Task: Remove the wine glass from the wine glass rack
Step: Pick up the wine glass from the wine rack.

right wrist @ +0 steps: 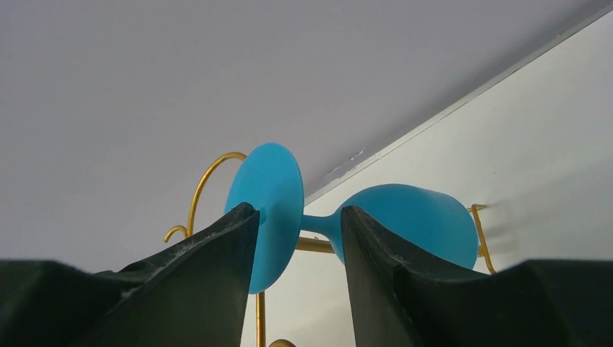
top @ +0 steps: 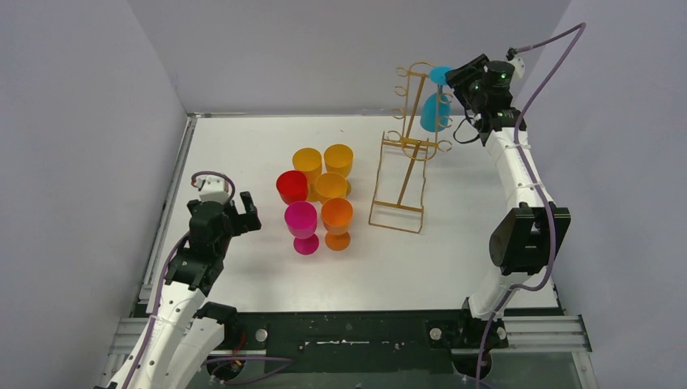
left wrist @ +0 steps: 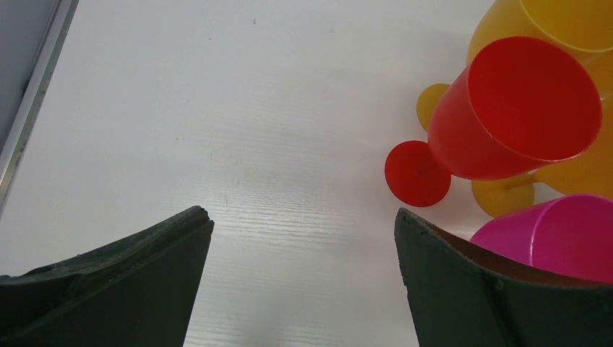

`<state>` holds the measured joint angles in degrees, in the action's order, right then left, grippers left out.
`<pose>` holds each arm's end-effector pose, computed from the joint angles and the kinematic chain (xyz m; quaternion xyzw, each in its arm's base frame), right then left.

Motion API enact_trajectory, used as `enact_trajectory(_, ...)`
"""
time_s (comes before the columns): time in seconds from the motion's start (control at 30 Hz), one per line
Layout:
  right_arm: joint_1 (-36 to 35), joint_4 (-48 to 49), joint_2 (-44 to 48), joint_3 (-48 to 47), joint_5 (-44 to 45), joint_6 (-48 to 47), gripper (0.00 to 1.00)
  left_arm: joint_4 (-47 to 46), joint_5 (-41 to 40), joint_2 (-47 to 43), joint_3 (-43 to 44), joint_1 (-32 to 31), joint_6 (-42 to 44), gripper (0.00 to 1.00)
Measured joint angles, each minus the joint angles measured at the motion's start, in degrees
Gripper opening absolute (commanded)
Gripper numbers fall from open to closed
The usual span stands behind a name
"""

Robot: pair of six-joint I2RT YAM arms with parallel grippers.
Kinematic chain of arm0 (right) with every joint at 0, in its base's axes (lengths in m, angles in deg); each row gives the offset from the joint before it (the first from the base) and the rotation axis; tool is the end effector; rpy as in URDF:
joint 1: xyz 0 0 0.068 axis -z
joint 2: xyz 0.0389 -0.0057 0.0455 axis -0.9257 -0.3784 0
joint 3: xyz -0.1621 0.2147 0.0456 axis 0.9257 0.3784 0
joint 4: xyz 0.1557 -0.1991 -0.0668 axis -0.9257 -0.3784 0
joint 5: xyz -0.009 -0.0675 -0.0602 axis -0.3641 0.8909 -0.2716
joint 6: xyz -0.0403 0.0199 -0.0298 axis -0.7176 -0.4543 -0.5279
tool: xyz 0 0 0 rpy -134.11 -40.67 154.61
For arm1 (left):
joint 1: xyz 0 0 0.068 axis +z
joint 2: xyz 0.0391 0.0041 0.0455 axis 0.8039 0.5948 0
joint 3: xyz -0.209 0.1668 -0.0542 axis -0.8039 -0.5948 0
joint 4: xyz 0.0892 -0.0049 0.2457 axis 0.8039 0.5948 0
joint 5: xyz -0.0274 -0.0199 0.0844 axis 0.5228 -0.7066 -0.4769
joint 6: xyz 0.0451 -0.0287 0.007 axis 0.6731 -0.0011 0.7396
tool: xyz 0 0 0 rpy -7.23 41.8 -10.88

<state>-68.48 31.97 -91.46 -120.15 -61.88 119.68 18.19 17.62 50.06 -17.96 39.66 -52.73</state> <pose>0.4239 0.0084 0.4048 0.3078 0.7226 0.3009 0.5409 0.1577 -0.0294 0.2706 -0.0855 0.8333 -0.0303 0.5454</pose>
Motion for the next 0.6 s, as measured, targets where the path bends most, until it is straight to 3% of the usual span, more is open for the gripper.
enact_trajectory(0.4,0.0,0.1,-0.5,-0.1,-1.7,0.3,0.31,0.0,0.0,-0.2,0.0,0.0,0.0,0.96)
enact_trajectory(0.6,0.3,0.0,-0.5,-0.6,-1.7,-0.1,0.31,0.0,0.1,-0.2,0.0,-0.1,0.0,0.96)
